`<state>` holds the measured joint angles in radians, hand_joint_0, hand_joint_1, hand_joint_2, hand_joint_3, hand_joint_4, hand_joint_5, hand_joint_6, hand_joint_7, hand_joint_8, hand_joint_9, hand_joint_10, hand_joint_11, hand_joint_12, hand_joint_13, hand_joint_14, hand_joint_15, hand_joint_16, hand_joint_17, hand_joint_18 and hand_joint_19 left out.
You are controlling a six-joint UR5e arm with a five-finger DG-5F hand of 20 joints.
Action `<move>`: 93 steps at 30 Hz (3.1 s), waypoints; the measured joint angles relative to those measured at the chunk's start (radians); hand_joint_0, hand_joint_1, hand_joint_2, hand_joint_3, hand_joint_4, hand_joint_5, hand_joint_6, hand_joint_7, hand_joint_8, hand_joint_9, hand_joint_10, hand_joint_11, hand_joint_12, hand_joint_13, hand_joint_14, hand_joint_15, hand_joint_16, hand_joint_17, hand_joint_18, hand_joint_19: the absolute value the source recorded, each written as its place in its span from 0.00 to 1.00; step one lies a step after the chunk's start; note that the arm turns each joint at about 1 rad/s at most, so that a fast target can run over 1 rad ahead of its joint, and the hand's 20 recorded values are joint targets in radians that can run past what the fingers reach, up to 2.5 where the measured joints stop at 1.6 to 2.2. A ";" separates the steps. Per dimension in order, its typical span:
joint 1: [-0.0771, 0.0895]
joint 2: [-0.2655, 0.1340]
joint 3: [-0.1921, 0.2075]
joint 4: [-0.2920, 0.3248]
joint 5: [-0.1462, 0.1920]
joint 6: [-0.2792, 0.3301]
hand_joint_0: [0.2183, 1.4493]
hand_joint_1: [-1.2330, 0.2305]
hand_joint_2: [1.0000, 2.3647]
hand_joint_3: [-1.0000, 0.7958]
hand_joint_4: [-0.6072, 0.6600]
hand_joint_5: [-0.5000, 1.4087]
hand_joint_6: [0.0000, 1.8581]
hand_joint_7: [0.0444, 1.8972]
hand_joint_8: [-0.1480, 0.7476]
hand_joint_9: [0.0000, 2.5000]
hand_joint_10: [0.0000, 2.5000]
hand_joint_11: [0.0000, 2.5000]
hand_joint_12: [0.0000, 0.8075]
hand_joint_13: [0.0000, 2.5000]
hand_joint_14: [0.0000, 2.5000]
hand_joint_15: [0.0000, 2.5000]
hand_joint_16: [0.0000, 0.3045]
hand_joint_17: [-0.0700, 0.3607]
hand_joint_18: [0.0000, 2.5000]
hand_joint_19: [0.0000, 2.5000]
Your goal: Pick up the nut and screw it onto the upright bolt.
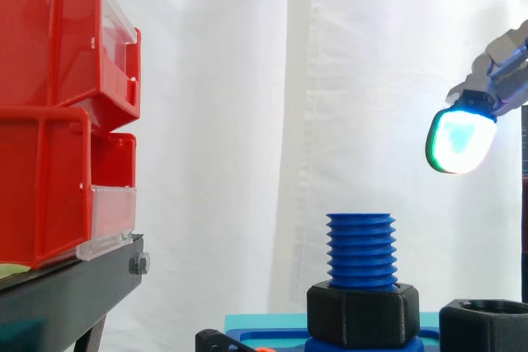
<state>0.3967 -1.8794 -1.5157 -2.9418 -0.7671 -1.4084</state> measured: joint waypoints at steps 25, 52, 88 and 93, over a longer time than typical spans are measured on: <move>0.065 -0.088 0.000 0.154 0.206 -0.176 0.19 0.36 0.00 0.28 0.63 0.13 0.27 0.37 0.52 0.14 0.00 0.06 0.47 0.03 0.00 0.00 0.18 0.45 0.01 0.00; 0.145 -0.149 0.000 0.363 0.405 -0.253 0.07 0.45 0.00 0.28 0.63 0.10 0.27 0.33 0.54 0.00 0.00 0.00 0.55 0.00 0.00 0.00 0.23 0.53 0.00 0.00; 0.144 -0.212 0.001 0.425 0.409 -0.243 0.11 0.44 0.00 0.28 0.62 0.10 0.27 0.35 0.53 0.00 0.00 0.00 0.53 0.00 0.00 0.00 0.22 0.51 0.00 0.00; 0.144 -0.216 0.001 0.432 0.410 -0.237 0.12 0.44 0.00 0.28 0.62 0.10 0.27 0.35 0.53 0.00 0.00 0.00 0.52 0.00 0.00 0.00 0.22 0.51 0.00 0.00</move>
<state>0.5411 -2.0950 -1.5148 -2.5103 -0.3576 -1.6456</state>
